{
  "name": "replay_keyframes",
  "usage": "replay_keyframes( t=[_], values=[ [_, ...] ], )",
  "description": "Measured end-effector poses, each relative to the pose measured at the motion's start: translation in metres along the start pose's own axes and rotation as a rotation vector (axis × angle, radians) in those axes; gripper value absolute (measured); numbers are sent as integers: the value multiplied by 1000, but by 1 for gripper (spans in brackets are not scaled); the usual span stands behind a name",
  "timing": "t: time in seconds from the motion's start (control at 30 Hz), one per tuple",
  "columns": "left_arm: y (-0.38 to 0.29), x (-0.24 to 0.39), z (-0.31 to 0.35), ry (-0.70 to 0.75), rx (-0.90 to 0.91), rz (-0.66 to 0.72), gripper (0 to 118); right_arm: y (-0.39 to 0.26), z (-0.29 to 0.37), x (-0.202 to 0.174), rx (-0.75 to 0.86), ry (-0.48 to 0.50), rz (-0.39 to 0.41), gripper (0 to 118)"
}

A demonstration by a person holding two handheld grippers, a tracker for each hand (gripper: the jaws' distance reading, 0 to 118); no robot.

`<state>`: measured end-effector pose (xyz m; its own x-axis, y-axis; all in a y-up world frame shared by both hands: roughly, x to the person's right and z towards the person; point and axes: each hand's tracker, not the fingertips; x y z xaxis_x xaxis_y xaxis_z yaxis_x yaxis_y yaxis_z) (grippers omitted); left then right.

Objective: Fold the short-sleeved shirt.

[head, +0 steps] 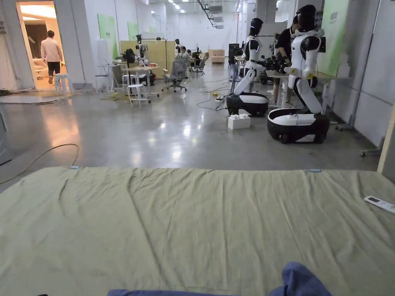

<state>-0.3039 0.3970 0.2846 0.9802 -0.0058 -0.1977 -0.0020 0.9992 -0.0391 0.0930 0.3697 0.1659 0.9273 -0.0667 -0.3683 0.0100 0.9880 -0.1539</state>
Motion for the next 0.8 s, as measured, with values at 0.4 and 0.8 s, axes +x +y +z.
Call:
replay_keyframes(
  t=[0.4, 0.8],
  values=[
    [6, 8, 8, -64, -26, -13, 0, 9, 9, -32, 43, 73, 161, 0],
    [-13, -17, -27, -40, -135, -11, 0, -5, -10, -21, -60, 70, -8, 0]
  ],
)
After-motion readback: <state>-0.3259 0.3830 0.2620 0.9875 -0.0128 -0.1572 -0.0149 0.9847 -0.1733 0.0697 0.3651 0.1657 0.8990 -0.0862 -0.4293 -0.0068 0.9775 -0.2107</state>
